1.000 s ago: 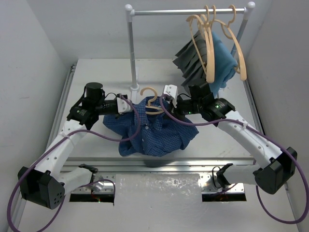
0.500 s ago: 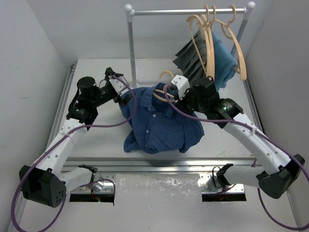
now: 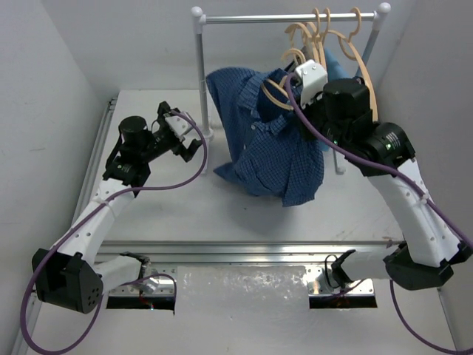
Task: Place the shirt on the hanger
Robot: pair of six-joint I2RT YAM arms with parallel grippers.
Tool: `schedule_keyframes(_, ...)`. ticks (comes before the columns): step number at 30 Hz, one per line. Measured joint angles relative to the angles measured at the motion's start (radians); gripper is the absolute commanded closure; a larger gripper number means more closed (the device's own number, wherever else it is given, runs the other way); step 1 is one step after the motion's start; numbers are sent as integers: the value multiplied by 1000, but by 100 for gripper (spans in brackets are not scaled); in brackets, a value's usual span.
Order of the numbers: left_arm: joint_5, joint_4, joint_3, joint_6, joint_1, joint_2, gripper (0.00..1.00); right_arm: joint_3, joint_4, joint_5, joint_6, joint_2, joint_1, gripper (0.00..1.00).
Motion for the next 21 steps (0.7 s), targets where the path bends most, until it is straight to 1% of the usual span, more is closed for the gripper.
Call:
schedule_keyframes(2,2,-3,0,-7,0,0,1,89,-13,-8,34,50,0,100)
schedule_keyframes(4,0,-5,0,-10,0,0,1,102,-8,-13,68,76,0,100)
schedule_keyframes(8,-8,-32,0,-9,0,-4,0,39,6,-41,132,108,0,100)
schedule_keyframes(10,-10,-50,0,-8,0,-7,1,3,8,-48,146,110,0,100)
schedule_keyframes(13,-13,-63,0,-5,0,-13,1,-8,7,-32,151,121,0,100)
schedule_keyframes(16,-12,-64,0,-5,0,-17,0,52,-20,50,134,169,2,100)
schedule_keyframes(18,-10,-67,0,-6,0,-17,1,192,-64,141,100,262,2,100)
schedule_keyframes(19,-9,-71,1,-9,0,-17,0,246,-56,183,82,304,2,100)
schedule_keyframes(21,-8,-80,4,-13,0,-17,0,270,-10,280,29,352,2,100)
